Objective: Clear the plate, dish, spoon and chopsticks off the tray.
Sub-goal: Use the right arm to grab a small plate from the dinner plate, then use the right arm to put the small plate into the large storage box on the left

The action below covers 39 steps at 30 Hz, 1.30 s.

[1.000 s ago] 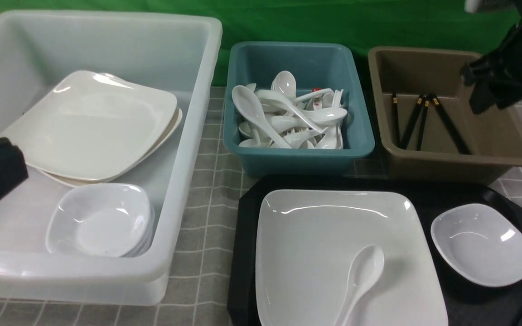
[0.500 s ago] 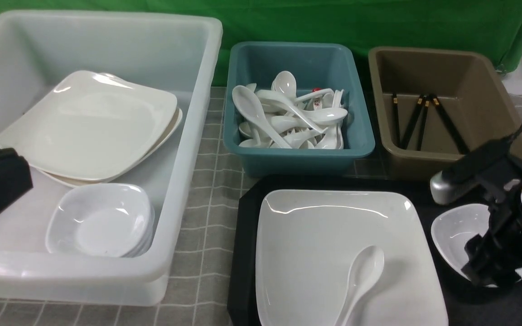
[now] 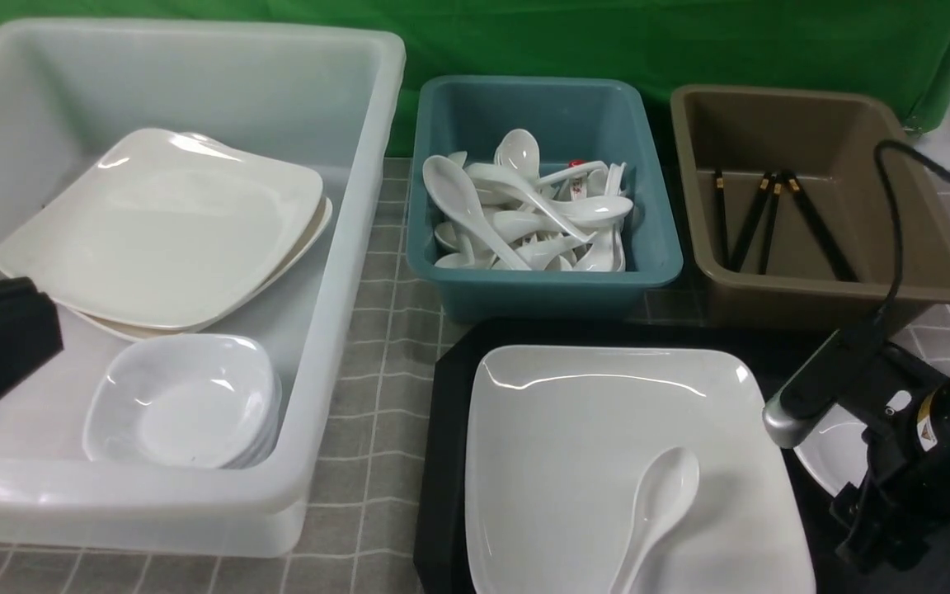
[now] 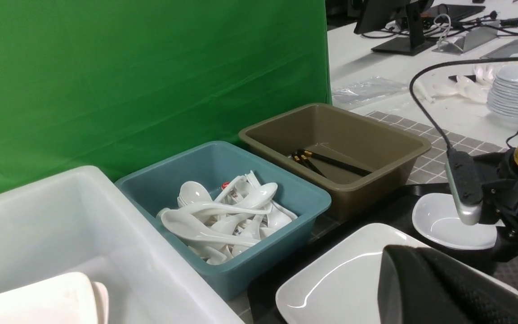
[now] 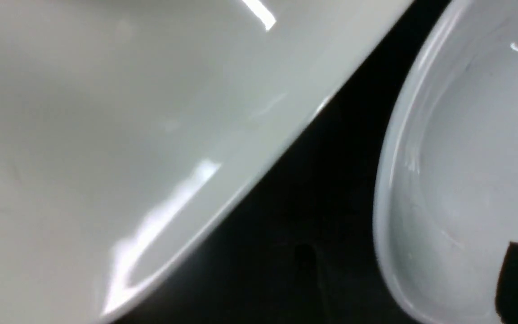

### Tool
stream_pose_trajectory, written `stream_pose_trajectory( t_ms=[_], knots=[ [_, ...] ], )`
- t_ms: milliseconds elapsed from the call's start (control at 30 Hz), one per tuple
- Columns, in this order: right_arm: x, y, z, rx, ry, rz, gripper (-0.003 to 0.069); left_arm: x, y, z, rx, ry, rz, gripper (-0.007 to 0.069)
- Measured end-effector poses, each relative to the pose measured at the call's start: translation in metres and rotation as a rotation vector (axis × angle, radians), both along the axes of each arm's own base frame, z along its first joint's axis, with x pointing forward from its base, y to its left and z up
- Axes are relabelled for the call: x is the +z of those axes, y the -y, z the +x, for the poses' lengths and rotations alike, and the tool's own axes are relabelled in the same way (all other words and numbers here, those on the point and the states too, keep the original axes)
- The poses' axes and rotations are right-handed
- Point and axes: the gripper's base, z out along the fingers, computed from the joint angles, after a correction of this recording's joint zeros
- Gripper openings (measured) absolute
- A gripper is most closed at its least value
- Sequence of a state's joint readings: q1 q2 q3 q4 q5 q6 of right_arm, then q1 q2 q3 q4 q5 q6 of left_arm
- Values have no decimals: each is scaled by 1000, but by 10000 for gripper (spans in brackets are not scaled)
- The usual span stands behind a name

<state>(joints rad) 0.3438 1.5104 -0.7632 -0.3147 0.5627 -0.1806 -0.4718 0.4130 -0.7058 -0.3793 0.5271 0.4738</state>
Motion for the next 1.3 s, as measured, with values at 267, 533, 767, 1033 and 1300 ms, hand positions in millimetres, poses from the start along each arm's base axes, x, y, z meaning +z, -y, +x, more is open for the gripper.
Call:
stream_pose_trajectory(
  t_ms=[267, 533, 767, 1033, 1300],
  knots=[
    [-28, -2, 15, 84, -22, -71, 456, -1, 0, 0, -4, -8, 6, 7],
    [-31, -3, 18, 95, -25, -77, 302, -2, 0, 0, -4, -13, 13, 7],
    [-5, -11, 10, 130, 24, -94, 110, -3, 0, -1, -8, -22, 24, 7],
    [60, -17, -16, 1, 92, -66, 62, -3, 0, -1, -8, -24, 28, 7],
    [160, -62, -51, 43, 294, 220, 61, -4, 0, 0, -2, -30, 31, 10]
  ],
)
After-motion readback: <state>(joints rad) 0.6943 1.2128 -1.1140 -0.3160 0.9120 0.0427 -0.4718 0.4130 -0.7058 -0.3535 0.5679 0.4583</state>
